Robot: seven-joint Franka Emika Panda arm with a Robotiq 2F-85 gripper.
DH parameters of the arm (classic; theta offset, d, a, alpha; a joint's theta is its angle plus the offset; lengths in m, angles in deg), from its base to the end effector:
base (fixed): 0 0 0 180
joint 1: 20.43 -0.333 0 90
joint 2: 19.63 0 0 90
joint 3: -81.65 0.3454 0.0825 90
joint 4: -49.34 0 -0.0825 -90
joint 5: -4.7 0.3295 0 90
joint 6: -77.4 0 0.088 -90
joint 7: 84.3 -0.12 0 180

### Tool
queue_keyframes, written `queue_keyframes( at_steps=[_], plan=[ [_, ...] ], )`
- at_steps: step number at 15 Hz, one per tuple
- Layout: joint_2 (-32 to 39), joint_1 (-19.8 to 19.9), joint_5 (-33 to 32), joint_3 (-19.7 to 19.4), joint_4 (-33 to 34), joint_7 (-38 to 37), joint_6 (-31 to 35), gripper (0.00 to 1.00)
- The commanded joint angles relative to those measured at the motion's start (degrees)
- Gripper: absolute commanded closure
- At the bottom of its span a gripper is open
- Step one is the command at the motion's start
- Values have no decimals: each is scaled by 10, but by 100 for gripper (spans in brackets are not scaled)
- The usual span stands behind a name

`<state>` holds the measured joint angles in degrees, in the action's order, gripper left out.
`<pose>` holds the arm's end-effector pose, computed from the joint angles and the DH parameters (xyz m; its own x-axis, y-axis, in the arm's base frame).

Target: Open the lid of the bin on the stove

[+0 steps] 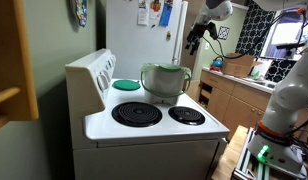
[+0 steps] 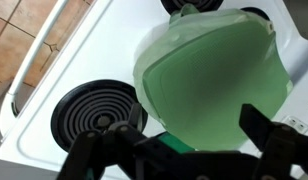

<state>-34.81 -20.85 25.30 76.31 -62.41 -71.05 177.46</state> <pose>0.4231 -0.0059 0.6246 0.9889 0.0702 0.1312 0.1126 -0.9294 -0.3515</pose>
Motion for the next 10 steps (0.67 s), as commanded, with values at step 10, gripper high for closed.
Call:
queue_keyframes(
  at_steps=[10],
  plan=[
    [4, 11, 189, -44, -90, 198, 21, 0]
  ],
)
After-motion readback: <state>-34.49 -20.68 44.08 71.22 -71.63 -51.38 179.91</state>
